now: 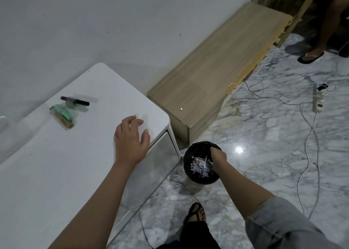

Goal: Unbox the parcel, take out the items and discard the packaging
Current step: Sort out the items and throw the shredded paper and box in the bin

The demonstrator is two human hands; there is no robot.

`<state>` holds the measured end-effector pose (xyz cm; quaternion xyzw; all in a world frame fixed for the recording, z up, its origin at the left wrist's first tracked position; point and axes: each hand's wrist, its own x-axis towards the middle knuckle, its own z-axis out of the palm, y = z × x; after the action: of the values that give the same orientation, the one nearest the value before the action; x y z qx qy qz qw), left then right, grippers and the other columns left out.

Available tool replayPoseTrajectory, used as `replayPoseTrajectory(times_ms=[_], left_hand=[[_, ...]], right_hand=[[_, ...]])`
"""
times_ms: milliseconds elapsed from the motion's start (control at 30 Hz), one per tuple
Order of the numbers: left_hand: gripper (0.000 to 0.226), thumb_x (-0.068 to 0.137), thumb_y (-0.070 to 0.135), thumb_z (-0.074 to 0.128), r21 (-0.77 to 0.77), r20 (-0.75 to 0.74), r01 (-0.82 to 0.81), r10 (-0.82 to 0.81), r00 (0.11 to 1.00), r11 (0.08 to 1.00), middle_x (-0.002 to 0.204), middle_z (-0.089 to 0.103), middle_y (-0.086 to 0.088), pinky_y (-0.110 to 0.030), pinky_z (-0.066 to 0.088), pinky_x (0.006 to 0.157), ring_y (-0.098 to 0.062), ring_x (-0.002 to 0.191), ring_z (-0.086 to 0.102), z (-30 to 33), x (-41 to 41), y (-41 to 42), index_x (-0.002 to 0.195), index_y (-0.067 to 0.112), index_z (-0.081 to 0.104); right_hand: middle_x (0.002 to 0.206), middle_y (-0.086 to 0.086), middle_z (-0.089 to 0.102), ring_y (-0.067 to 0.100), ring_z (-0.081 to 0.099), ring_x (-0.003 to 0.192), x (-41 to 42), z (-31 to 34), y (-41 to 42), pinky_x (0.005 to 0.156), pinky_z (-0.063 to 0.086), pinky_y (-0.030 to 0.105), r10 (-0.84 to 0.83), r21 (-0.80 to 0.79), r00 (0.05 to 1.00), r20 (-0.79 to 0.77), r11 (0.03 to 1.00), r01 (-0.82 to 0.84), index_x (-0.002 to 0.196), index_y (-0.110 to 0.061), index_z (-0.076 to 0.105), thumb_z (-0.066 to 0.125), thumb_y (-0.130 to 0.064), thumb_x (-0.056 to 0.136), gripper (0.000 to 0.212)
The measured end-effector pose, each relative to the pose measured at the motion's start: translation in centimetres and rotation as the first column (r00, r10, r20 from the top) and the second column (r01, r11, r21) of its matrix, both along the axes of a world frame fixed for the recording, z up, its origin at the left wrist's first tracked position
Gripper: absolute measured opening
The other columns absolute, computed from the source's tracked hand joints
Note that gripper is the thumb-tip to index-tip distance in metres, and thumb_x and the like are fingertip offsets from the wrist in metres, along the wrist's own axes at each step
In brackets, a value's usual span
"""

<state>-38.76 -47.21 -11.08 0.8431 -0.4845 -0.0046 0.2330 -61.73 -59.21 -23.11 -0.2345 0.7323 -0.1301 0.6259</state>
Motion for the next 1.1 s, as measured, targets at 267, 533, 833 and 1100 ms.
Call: replayPoseTrajectory(times_ms=[267,533,833,1100], left_hand=[[0.06,0.076,0.052,0.04,0.058,-0.178,0.103,-0.092,0.98,0.993,0.132,0.048,-0.009,-0.041,0.033,0.103,-0.027,0.123,0.044,1.1,0.7,0.8,0.118,0.012,0.056],[0.05,0.081,0.032,0.05,-0.092,-0.352,0.108,-0.134,0.926,0.99,0.126,0.053,-0.004,-0.042,0.039,0.104,-0.024,0.119,0.042,3.7,1.7,8.8,0.125,0.009,0.049],[0.038,0.089,0.02,0.057,-0.182,-0.217,-0.159,0.118,0.969,0.97,0.132,0.049,-0.006,-0.026,0.024,0.104,-0.023,0.127,0.038,7.4,9.4,22.2,0.125,0.011,0.051],[0.039,0.081,0.031,0.048,-0.232,-0.1,-0.519,0.51,0.854,0.823,0.131,0.052,-0.009,-0.047,0.032,0.105,-0.03,0.125,0.043,8.6,15.5,34.2,0.115,0.015,0.057]], right_hand=[[0.122,0.015,0.06,0.032,0.058,0.108,1.3,2.9,2.9,0.094,0.049,0.04,0.089,-0.237,0.996,-0.02,0.967,-0.091,0.121,-0.005,0.06,0.054,-0.016,0.092,0.031],[0.088,0.006,0.063,0.02,0.059,0.079,9.9,12.5,10.9,0.069,0.044,0.028,0.211,-0.787,0.964,-0.161,0.562,-0.254,0.09,-0.012,0.062,0.054,-0.015,0.089,0.008],[0.089,-0.001,0.058,0.004,0.057,0.07,23.2,17.8,22.9,0.062,0.038,0.007,0.562,-0.928,0.8,-0.21,0.143,-0.344,0.089,-0.012,0.064,0.058,-0.002,0.084,0.012],[0.094,-0.003,0.061,0.0,0.059,0.076,31.6,18.7,31.9,0.065,0.041,0.009,0.819,-0.916,0.541,-0.191,0.049,-0.397,0.092,-0.018,0.062,0.059,-0.008,0.086,0.012]])
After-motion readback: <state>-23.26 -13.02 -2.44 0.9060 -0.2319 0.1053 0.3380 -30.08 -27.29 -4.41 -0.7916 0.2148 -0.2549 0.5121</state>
